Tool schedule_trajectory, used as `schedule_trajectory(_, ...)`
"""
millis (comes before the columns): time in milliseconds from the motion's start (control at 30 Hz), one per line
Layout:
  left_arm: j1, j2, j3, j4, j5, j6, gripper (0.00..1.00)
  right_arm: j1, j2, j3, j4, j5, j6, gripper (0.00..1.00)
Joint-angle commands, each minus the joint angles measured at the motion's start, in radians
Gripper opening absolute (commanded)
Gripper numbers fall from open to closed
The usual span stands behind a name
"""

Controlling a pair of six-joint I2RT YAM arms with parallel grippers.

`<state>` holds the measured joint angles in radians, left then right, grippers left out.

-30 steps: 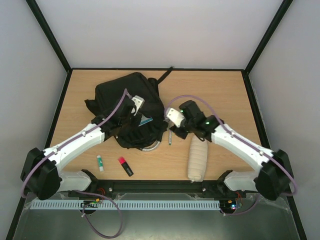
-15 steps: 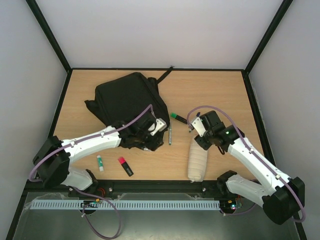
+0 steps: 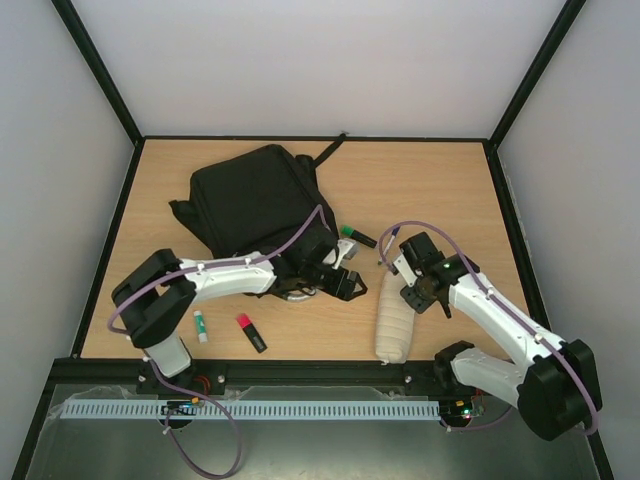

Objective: Pack the student bag
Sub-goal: Pick up the stationery from the center of the board.

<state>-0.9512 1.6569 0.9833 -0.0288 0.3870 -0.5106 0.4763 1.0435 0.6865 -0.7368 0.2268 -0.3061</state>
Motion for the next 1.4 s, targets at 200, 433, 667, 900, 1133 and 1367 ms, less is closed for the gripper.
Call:
schedule_trajectory(200,-0.027,0.239,0.099,0.21,0.169,-0.244,0.73,-0.122,0.084,-0.043,0.037,-0.029,-0.06,0.45)
schedule_trajectory(433,-0.101,0.368,0.243,0.147,0.199,-0.214,0.61,-0.127,0.105,-0.058,0.078,-0.02,-0.067,0.43)
schedule_trajectory(667,-0.123,0.422,0.302,0.107,0.171,-0.226,0.37,-0.127,0.104,-0.055,0.085,-0.037,-0.059,0.43)
schedule_trajectory(900,-0.113,0.333,0.302,0.019,0.063,-0.145,0.2,-0.13,0.075,-0.02,0.065,-0.03,-0.052,0.44)
schedule_trajectory(1133,-0.086,0.138,0.287,-0.199,-0.094,0.126,0.1,-0.15,0.022,0.224,-0.07,-0.141,-0.014,0.53)
schedule_trajectory(1367,-0.09,-0.114,0.177,-0.325,-0.276,0.41,0.08,-0.155,0.02,0.359,-0.084,-0.326,0.022,0.77)
